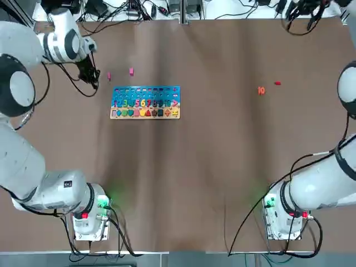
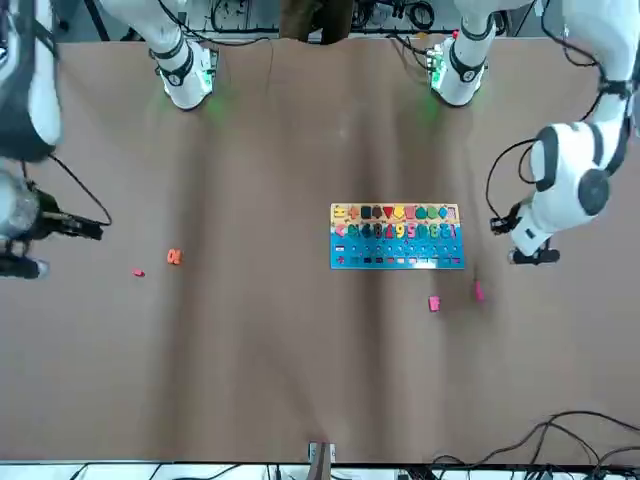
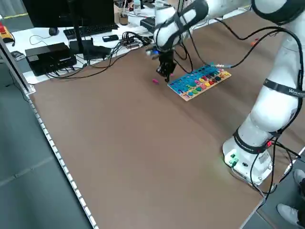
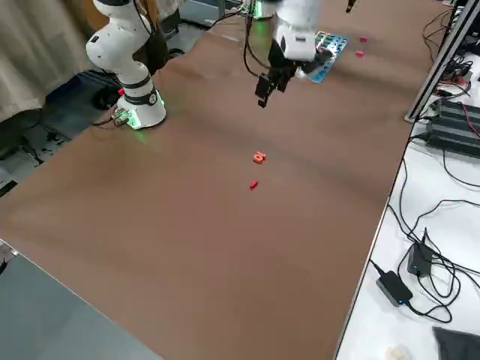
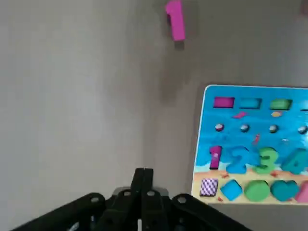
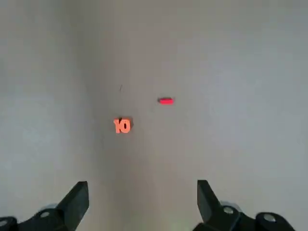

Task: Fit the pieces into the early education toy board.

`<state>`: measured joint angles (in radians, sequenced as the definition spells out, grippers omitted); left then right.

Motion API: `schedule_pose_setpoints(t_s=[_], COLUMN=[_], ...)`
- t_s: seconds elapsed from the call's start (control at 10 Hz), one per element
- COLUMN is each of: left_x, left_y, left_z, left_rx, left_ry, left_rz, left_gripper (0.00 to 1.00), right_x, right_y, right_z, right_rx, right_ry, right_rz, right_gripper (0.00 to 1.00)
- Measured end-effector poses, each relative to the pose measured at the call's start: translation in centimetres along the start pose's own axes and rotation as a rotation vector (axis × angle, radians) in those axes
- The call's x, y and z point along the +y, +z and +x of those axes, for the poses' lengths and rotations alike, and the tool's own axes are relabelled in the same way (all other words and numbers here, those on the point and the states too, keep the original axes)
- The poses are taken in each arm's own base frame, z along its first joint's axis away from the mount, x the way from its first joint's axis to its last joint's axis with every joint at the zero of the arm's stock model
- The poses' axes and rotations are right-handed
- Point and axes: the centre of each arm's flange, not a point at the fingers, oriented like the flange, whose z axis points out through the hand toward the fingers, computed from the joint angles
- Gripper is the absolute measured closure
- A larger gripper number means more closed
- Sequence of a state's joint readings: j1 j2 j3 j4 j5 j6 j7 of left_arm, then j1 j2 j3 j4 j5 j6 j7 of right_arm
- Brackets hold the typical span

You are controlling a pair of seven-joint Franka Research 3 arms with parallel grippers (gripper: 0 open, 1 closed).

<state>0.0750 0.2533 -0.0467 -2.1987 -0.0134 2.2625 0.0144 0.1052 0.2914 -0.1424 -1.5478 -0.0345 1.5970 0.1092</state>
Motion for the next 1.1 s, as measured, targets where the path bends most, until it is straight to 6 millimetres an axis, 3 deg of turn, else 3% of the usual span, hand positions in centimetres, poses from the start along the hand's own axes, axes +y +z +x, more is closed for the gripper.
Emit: schedule_pose_setpoints(t_s=[0.1,0.3,0.5,0.7,1.1], left_x=[0.6,1.1,1.2,1.9,7.0], left_y=[2.1,5.3,7.1,8.0,8.3], left_z=[0.0,-0.6,-1.2,-1.5,-2.0], left_rx=[0.014,0.027,0.027,0.016,0.015], left_ry=[0.006,0.013,0.015,0.019,0.011], left_rz=[0.001,0.002,0.002,0.004,0.022], left_gripper=[0.99,0.99,0.99,0.99,0.99], right_x=[-1.0,-1.2,-1.3,-1.3,-1.2], right_y=[2.6,6.0,10.7,15.8,22.9], right_z=[1.1,2.3,2.9,2.5,-0.6], right_rx=[-0.037,-0.083,-0.061,0.016,0.131], right_ry=[-0.011,-0.010,-0.012,-0.015,-0.023], right_rz=[-0.013,-0.025,-0.023,-0.011,0.015], right_gripper=[0.01,0.01,0.01,0.01,0.01])
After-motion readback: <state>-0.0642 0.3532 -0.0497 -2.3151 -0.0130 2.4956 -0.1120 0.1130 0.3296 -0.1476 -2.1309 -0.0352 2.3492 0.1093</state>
